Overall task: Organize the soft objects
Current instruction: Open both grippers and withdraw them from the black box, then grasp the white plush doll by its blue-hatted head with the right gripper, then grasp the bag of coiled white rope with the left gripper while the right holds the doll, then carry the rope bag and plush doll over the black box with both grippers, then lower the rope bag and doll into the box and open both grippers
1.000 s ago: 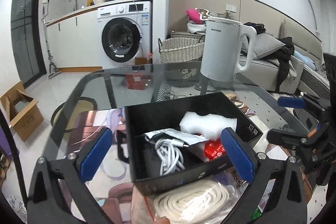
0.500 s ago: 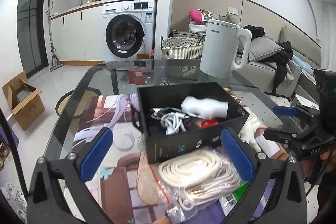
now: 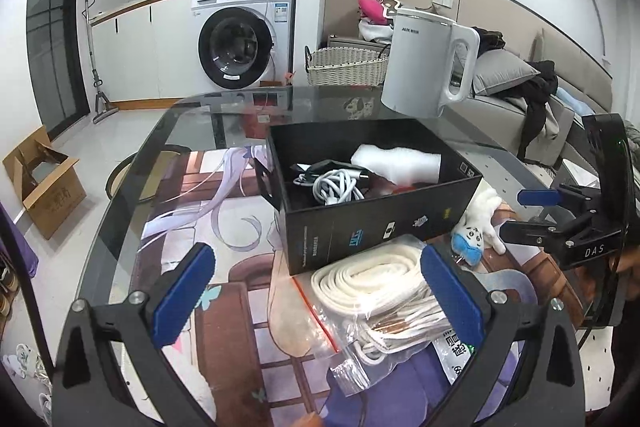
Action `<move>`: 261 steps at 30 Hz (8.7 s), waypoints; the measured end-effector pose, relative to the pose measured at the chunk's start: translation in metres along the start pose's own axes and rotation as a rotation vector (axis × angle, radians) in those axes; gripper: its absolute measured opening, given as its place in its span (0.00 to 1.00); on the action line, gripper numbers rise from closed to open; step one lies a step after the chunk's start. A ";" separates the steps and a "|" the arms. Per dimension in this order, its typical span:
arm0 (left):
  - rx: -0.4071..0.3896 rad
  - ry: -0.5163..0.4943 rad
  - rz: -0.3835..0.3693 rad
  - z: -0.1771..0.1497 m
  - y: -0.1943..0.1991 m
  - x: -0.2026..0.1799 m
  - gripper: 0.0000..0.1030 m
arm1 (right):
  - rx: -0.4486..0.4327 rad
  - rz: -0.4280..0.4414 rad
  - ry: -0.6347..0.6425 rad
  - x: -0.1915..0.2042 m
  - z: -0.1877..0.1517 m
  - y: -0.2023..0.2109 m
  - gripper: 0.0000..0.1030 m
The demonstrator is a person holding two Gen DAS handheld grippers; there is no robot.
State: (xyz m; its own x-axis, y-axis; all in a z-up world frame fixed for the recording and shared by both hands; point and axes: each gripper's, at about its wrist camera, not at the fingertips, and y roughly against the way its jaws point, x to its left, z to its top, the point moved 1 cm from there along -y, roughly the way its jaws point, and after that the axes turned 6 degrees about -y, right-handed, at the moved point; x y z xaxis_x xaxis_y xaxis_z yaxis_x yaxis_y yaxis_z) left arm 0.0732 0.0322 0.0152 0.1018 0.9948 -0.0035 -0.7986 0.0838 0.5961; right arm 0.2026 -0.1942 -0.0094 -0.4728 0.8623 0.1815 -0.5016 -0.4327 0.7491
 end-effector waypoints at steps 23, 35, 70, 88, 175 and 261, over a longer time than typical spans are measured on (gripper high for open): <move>0.052 -0.010 -0.026 -0.008 -0.018 -0.006 1.00 | 0.076 -0.053 0.062 0.038 -0.006 -0.050 1.00; 0.063 -0.016 -0.023 -0.010 -0.021 -0.005 1.00 | 0.094 -0.160 0.051 0.038 0.001 -0.062 1.00; 0.079 -0.034 -0.036 -0.010 -0.021 -0.012 1.00 | 0.061 -0.100 0.062 0.008 -0.006 -0.036 0.58; 0.140 0.044 -0.153 -0.007 -0.041 -0.025 1.00 | -0.079 -0.009 0.073 0.013 -0.014 0.012 0.58; 0.078 0.012 -0.134 -0.005 -0.019 -0.021 0.15 | -0.113 0.027 0.126 0.027 -0.012 0.020 0.58; -0.036 0.052 -0.189 0.084 -0.062 -0.009 0.52 | -0.153 0.088 0.247 0.056 0.064 -0.020 0.78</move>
State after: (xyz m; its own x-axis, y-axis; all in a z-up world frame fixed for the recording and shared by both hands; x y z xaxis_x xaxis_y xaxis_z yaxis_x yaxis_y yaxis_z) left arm 0.1715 0.0130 0.0454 0.2219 0.9627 -0.1549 -0.7887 0.2706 0.5520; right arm 0.2329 -0.1206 0.0261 -0.6716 0.7379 0.0667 -0.5454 -0.5533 0.6296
